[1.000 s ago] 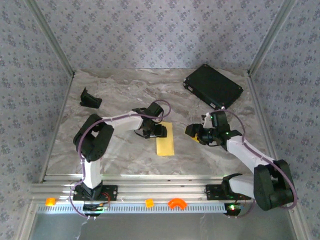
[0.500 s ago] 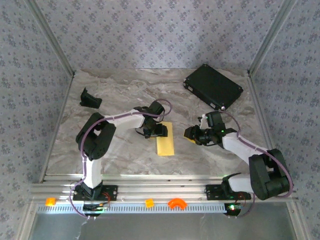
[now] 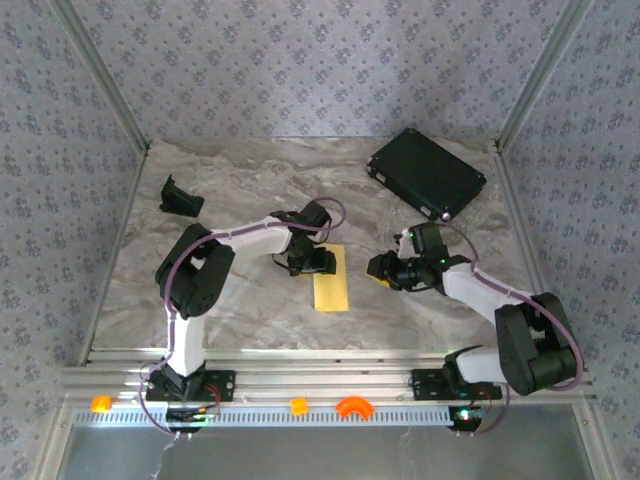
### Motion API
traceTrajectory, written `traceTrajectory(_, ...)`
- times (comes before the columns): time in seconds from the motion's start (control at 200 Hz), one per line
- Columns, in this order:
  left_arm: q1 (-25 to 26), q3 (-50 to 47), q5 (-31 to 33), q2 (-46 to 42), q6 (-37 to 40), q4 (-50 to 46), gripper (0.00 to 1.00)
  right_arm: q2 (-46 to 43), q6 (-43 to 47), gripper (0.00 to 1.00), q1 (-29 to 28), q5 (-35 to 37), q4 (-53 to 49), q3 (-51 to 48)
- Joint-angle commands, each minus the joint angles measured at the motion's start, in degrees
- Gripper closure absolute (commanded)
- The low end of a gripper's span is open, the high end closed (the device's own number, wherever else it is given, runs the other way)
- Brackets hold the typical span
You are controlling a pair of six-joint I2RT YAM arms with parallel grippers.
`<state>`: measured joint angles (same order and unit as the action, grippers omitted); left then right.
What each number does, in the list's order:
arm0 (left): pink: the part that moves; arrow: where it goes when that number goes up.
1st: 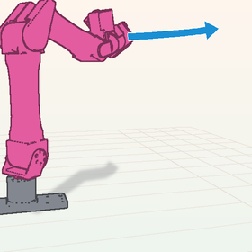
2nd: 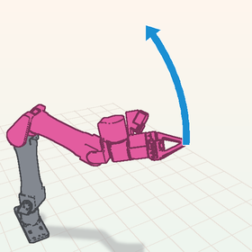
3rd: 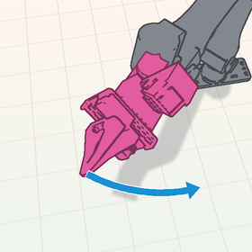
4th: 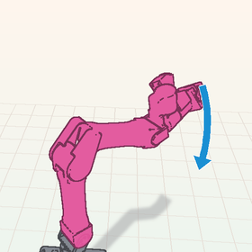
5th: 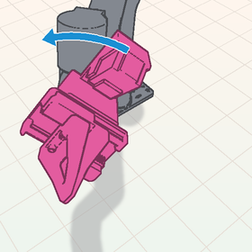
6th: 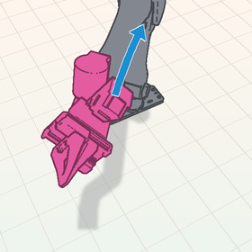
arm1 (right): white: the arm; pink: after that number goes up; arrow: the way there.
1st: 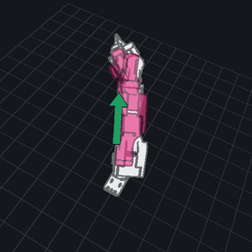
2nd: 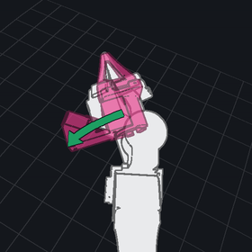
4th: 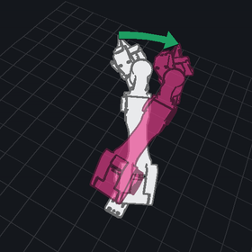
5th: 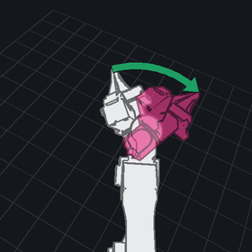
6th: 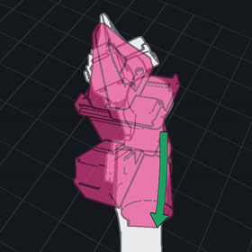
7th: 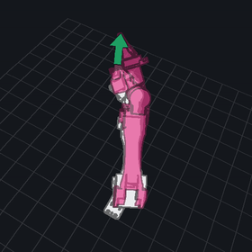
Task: Fold a paper plane with a square sheet of paper (pick it up from the middle)
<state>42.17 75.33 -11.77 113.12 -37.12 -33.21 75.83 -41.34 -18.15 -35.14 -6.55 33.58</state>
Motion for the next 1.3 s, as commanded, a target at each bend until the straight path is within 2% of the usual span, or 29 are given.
traceTrajectory(0.0,0.17,-3.89,2.40,8.14,0.00,0.91,0.34,0.54,0.50,0.64,-0.48,0.25,0.23,1.57)
traceTrajectory(0.65,1.52,-2.67,4.88,12.14,0.29,-1.15,0.33,4.27,-0.54,0.70,-2.31,-0.37,3.38,1.92)
traceTrajectory(1.069,1.85,-2.17,5.69,13.34,0.90,-0.98,0.33,9.62,-2.83,0.83,-4.82,0.16,6.52,4.72)
traceTrajectory(1.294,1.79,-2.29,5.29,13.93,0.82,-0.48,0.33,15.36,-4.58,0.94,-7.08,0.09,9.42,7.50)
